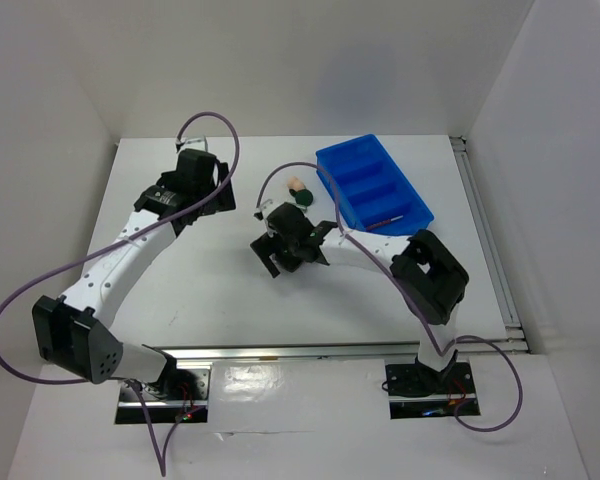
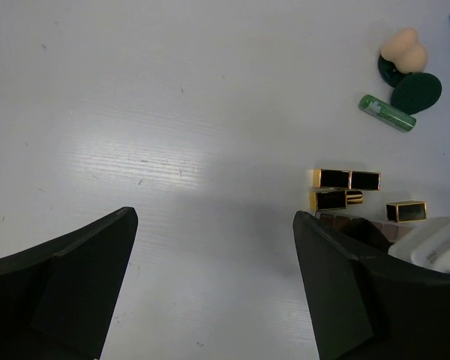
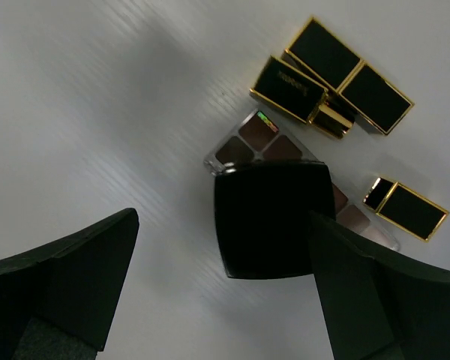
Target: Organize the makeup
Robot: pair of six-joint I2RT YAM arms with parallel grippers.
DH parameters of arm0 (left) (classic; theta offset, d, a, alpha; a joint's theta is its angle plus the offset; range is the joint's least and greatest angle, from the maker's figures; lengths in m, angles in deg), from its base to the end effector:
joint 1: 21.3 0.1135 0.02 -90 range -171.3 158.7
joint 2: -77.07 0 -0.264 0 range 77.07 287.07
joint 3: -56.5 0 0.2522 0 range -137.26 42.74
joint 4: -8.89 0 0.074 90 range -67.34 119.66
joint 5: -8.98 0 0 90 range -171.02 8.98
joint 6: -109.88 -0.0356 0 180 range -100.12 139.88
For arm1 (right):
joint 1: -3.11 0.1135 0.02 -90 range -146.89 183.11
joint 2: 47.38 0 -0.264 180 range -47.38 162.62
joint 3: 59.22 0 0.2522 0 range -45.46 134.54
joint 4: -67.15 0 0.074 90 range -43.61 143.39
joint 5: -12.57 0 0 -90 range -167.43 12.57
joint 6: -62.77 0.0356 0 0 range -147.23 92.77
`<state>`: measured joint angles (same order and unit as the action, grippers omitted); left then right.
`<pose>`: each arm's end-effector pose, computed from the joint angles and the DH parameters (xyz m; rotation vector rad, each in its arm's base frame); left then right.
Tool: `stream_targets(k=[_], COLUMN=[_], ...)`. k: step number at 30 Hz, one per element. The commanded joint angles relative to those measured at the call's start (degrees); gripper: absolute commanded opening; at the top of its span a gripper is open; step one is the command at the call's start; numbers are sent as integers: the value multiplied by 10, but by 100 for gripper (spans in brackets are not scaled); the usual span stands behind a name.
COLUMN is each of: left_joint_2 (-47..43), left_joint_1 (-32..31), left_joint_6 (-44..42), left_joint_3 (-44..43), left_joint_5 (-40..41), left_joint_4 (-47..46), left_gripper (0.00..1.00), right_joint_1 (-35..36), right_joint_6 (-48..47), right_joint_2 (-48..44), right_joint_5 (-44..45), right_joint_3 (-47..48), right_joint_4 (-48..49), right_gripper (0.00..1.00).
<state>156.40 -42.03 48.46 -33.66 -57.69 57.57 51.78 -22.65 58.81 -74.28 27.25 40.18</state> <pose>0.2884 -0.0941 0.3549 -0.3653 2.1386 -0.0356 0.2697 0.3037 0.2022 -0.8827 2.2500 0.3706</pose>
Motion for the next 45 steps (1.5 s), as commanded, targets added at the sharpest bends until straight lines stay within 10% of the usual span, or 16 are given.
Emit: stream_targets(k=[1, 22, 45], left_joint_2=[-17, -44, -27], left_joint_1=[1, 6, 11], left_joint_6=[10, 5, -5], left_joint_3=[-11, 6, 1], left_joint_5=[15, 22, 24], left_joint_4=[7, -9, -14], left_gripper=[100, 100, 100], right_joint_1=[-3, -14, -14], right_joint_6=[-65, -100, -62], right_joint_2=[5, 63, -35], right_joint_5=[49, 29, 79], right_joint_3=[42, 20, -5], right_joint_4=[-30, -2, 20], right_gripper=[99, 99, 64])
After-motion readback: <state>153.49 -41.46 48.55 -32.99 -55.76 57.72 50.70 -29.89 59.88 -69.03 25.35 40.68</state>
